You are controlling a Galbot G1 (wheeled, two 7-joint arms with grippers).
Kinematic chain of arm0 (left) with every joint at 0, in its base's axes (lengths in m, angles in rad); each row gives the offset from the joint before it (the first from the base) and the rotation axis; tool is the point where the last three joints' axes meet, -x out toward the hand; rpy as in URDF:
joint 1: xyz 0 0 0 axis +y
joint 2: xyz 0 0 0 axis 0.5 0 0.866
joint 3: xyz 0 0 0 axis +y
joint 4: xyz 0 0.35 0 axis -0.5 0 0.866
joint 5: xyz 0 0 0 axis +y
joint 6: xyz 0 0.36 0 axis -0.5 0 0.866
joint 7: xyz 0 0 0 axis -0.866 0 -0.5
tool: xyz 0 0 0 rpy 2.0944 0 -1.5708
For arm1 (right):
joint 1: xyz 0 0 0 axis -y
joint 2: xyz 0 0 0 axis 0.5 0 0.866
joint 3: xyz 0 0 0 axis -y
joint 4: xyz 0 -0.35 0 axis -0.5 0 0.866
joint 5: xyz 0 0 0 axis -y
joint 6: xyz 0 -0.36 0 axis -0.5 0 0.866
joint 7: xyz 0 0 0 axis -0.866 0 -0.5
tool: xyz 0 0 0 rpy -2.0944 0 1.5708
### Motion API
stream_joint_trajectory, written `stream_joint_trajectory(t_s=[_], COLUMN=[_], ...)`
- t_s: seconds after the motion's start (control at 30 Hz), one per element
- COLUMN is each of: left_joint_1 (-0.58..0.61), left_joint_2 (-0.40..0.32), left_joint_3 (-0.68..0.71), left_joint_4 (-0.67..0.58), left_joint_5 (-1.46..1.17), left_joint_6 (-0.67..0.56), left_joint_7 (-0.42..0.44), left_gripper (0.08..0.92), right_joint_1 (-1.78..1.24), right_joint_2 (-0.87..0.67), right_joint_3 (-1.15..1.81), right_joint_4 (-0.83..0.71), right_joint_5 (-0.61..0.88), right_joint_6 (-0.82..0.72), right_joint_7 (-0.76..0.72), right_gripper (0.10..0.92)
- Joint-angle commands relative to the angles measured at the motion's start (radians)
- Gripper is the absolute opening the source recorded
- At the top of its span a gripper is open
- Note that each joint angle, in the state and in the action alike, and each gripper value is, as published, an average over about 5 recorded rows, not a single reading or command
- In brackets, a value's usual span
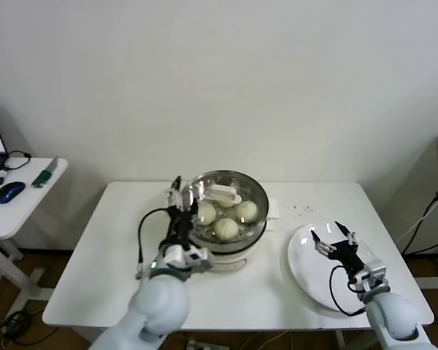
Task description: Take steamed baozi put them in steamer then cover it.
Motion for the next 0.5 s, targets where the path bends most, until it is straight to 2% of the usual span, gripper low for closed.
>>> stream_joint_trajectory(t_s=[0.03, 0.23, 0.37, 0.5], left_joint_1=[0.363, 0.421, 0.433, 0.452], left_joint_2=[-0.044, -0.092, -0.133, -0.179], left_joint_3=[-0.451, -0.61, -0.666, -0.707], left_joint_4=[-0.12, -0.028, 0.052, 0.107], left_joint_5=[-0.714, -0.933, -1.027, -1.051], left_joint_6=[-0.562, -0.75, -0.804, -0.823], left_joint_7=[-0.229, -0.205, -0.163, -0.079], left_gripper=[0.823, 0.823, 0.823, 0.823], right_joint_1=[-0.006, -0.017, -0.035, -0.062], right_joint_2=[0.016, 0.028, 0.039, 0.054], right_joint_3=[0.015, 0.021, 0.032, 0.053], right_joint_4=[0.01, 0.015, 0.02, 0.029], right_joint_5=[0.009, 0.002, -0.014, -0.014], right_joint_6=[0.019, 0.037, 0.059, 0.075], right_joint_7=[-0.01, -0.018, -0.025, -0.043], right_gripper=[0.823, 0.823, 0.823, 0.823])
